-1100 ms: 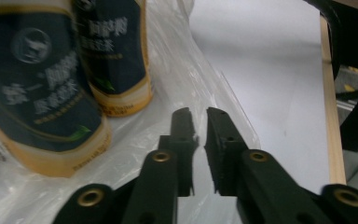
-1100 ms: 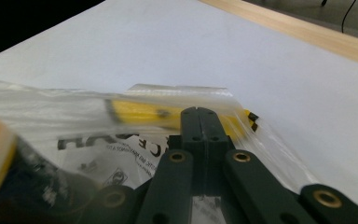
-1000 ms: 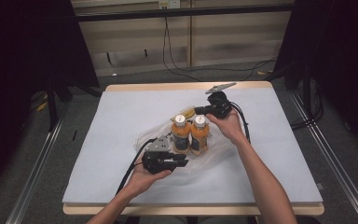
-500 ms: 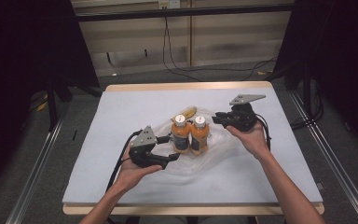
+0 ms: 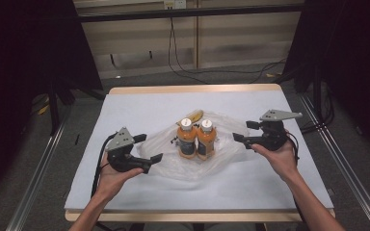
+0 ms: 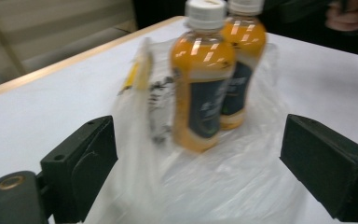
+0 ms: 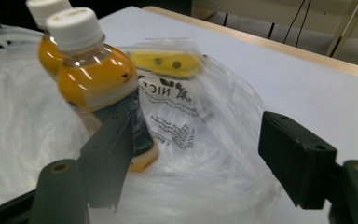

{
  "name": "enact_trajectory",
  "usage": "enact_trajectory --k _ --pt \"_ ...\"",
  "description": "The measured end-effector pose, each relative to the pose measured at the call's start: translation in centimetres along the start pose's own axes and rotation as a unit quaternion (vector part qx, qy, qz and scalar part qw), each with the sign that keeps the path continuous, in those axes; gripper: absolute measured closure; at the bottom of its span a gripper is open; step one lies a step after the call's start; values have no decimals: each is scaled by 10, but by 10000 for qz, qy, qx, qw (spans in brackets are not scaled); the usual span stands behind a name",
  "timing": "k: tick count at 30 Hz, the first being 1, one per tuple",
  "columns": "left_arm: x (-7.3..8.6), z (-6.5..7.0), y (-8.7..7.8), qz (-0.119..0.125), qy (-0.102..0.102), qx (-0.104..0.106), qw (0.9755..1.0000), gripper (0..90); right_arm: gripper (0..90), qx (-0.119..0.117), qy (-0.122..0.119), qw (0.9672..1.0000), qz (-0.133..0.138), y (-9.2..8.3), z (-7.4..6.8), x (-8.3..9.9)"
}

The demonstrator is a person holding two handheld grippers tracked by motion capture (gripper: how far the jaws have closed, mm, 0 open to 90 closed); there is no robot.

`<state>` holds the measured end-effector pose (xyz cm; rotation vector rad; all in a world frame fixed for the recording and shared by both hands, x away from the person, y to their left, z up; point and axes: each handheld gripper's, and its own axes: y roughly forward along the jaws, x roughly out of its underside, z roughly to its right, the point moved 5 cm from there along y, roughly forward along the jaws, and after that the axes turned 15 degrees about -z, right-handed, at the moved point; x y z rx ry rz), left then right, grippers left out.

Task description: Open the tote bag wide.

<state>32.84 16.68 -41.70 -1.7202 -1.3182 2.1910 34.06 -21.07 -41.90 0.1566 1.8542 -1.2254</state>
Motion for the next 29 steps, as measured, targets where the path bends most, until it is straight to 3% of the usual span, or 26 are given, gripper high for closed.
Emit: enact_trajectory --k 3,5,7,12,14,17,21,25,26,28,29 --pt "10 -7 -10 42 -211 -40 9998 83 192 136 28 9998 144 -13 -4 9" --pt "23 -11 -17 -93 -400 -56 9991 67 162 128 176 9996 196 -21 -3 22" --pt "32 -10 -21 -193 -453 -101 9987 68 148 214 254 9994 128 -24 -1 32" --pt "51 -4 -30 -377 -338 -276 9983 67 136 344 428 9985 11 -28 3 57" --pt "56 -5 -31 -405 -413 -345 9977 62 131 429 478 9979 40 -33 4 66" --pt "71 -11 -35 -395 -800 -442 9950 61 121 508 570 9971 29 -40 5 75" --pt "95 -17 -37 -486 -994 -524 9925 48 104 571 674 9961 -9 -50 7 99" --pt "104 -17 -44 -449 -988 -555 9925 48 98 614 746 9952 135 -57 5 110" --pt "112 -17 -45 -515 -1018 -624 9915 45 98 672 718 9951 116 -58 4 113" --pt "116 -15 -42 -586 -1027 -570 9913 42 96 679 721 9950 128 -59 4 115" --pt "121 -14 -39 -757 -1016 -559 9904 42 93 690 799 9943 126 -58 5 120"
